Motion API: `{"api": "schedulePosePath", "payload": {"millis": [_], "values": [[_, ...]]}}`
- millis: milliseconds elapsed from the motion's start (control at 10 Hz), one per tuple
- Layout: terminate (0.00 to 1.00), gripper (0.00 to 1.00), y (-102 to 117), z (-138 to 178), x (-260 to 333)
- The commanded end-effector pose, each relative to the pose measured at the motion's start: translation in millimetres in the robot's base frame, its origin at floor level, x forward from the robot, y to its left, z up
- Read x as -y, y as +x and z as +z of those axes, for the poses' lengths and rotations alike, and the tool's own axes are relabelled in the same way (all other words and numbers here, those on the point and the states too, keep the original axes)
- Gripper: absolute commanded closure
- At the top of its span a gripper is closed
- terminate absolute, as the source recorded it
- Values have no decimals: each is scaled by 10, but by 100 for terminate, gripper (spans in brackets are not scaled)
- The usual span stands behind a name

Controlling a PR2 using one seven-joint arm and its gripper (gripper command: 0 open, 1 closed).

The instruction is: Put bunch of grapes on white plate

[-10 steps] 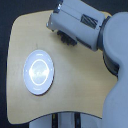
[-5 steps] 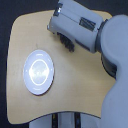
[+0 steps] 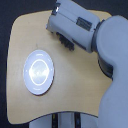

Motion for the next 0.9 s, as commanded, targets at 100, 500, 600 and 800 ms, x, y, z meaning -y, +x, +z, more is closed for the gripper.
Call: {"api": "schedulePosePath", "payload": {"millis": [100,500,600,800], "values": [[0,100,90,18,23],[0,100,131,4,117],[0,100,138,4,131],[0,100,166,14,172]]}}
